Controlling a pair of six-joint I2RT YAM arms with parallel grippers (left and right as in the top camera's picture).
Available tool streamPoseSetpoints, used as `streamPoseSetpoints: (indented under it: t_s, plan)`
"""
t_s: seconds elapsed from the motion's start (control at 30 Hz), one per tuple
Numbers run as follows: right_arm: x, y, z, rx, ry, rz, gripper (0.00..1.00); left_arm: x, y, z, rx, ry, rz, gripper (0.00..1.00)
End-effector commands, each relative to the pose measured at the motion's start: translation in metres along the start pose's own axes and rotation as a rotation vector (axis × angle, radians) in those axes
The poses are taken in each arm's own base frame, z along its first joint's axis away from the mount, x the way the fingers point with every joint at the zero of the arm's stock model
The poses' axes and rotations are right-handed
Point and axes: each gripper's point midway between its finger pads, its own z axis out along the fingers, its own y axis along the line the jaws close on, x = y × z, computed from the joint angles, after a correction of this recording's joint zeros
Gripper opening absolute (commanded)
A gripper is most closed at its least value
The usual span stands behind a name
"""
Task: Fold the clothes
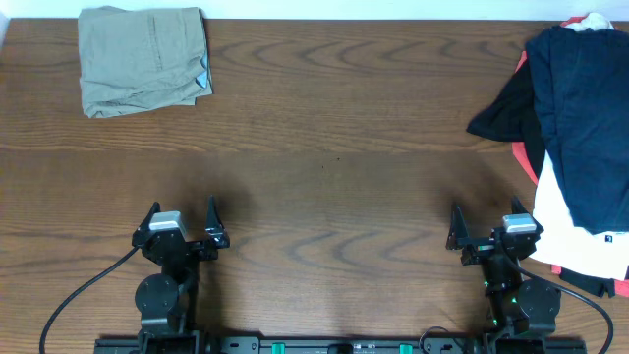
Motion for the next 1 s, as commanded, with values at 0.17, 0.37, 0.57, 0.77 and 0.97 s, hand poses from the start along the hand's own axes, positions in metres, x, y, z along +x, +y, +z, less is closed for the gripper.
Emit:
streamPoseSetpoints:
  t_s: [0.17, 0.37, 0.57, 0.77, 0.97]
  plan:
    - [0.0007, 0.0037, 0.0, -0.017, 0.002, 0.013, 0.99, 0.0146, 0.007, 0.0002, -0.037, 0.046, -0.003, 0.98]
    - [0.0007, 0.0038, 0.0, -0.018, 0.002, 0.013, 0.99, 0.0146, 0.0068, 0.0003, -0.037, 0.046, -0.003, 0.98]
    - [0.0007, 0.0037, 0.0, -0.017, 0.002, 0.013, 0.99, 0.0146, 0.0069, 0.0002, -0.037, 0.046, -0.002, 0.98]
    - [-0.0003, 0.0022, 0.0001, -0.009, -0.002, -0.002, 0.99, 0.0146, 0.0068, 0.0003, -0.037, 0.046, -0.003, 0.98]
    - [0.0004, 0.0019, 0.0001, -0.007, 0.0, -0.002, 0.99, 0.0146, 0.0068, 0.0003, -0.037, 0.046, -0.003, 0.98]
